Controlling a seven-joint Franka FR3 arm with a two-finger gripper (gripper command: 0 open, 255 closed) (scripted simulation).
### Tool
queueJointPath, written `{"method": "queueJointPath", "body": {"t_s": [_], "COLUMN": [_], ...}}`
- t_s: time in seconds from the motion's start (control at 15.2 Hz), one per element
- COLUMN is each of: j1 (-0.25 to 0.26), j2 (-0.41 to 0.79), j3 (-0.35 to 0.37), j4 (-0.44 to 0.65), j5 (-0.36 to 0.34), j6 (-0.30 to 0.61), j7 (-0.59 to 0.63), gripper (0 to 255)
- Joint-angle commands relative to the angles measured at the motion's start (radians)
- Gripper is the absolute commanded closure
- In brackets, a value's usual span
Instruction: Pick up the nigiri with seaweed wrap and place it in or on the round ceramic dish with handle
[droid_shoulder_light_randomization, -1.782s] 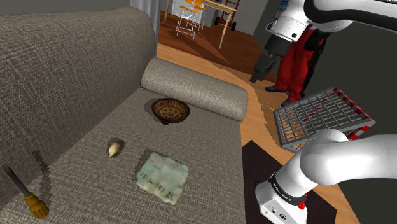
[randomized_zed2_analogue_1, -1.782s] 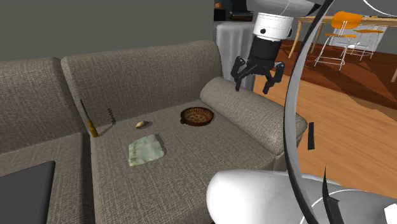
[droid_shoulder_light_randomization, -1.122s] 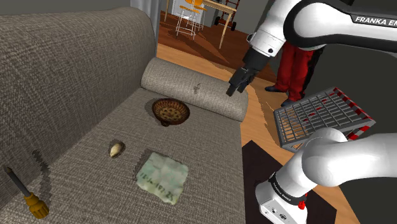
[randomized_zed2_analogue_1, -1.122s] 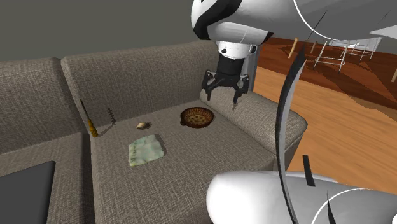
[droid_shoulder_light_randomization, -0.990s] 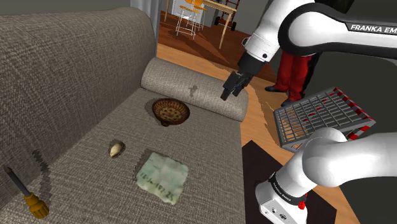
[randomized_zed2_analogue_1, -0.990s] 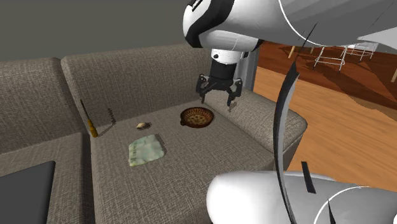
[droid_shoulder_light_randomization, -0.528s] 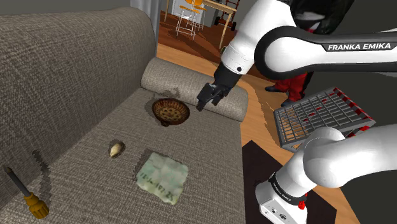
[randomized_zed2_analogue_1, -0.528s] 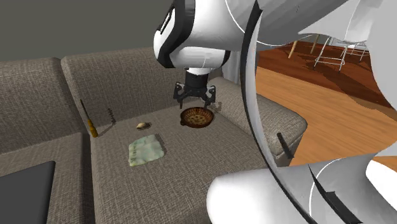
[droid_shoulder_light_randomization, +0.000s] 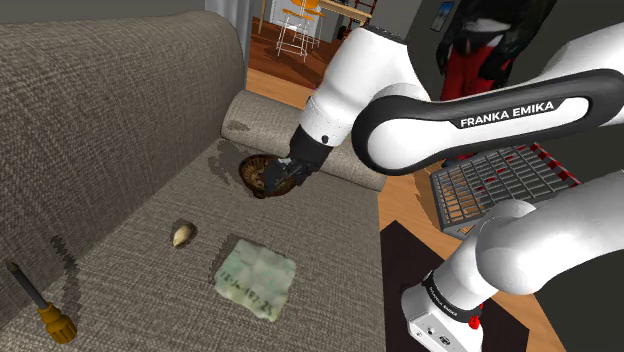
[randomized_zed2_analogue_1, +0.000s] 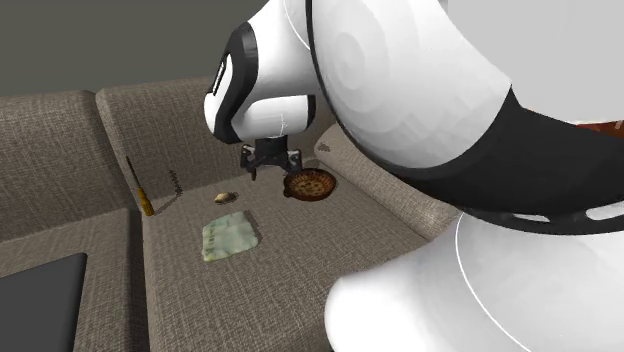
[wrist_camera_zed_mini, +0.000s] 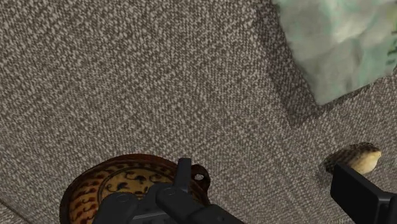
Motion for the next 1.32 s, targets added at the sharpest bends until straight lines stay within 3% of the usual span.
{"method": "queueJointPath", "body": {"t_s": [0.0,0.26,0.53,0.73,0.86,1.25], "j1": [-0.025,-0.097,-0.138,-0.062,0.013,0.073], "j2": [0.076,0.237,0.441,0.596,0.686,0.778], "j3": [0.06,0.189,0.274,0.235,0.187,0.125], "j4": [0.033,0.113,0.228,0.339,0.419,0.47], "j5": [-0.045,-0.222,-0.545,-0.783,-0.893,-0.992], "j6": [0.062,0.155,0.19,0.166,0.142,0.158], "j7": [0.071,0.269,0.56,0.762,0.856,0.924], "gripper": [0,0,0,0,0,0]}}
